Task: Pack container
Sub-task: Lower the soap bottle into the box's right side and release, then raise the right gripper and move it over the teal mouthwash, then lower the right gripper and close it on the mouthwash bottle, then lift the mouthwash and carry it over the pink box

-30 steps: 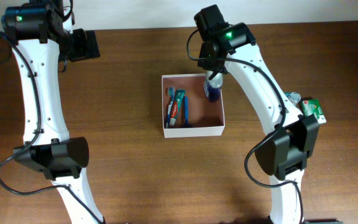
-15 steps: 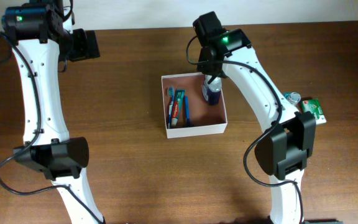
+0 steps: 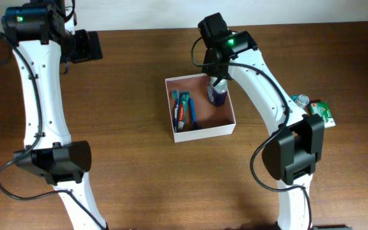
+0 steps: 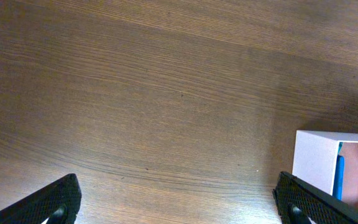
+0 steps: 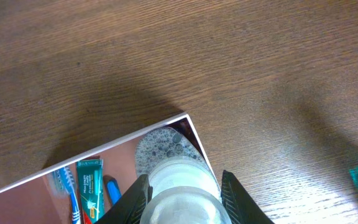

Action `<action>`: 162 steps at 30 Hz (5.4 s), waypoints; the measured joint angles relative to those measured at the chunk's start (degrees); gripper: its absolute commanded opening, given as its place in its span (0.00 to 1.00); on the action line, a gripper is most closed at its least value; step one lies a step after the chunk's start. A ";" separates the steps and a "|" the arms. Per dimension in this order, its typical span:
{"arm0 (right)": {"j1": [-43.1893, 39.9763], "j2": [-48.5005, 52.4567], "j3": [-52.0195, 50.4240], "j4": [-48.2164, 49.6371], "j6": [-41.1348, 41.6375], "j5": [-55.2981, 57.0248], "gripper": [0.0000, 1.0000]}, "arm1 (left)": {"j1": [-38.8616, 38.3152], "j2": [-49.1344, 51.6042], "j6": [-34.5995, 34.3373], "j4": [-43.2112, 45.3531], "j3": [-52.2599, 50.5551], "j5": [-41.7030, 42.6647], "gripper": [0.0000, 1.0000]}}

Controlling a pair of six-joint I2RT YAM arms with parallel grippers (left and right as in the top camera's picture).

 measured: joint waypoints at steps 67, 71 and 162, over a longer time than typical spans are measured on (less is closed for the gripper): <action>-27.89 -28.98 -10.19 -25.92 -36.35 -7.85 0.98 | 0.00 0.00 0.00 0.00 0.00 0.00 1.00; -27.89 -28.17 -10.19 -22.53 -37.29 -9.46 0.98 | 0.00 0.00 0.00 0.00 0.00 0.00 1.00; -32.44 -21.84 -35.69 3.93 -45.33 -17.90 0.29 | 0.00 0.02 0.00 0.00 0.00 0.00 1.00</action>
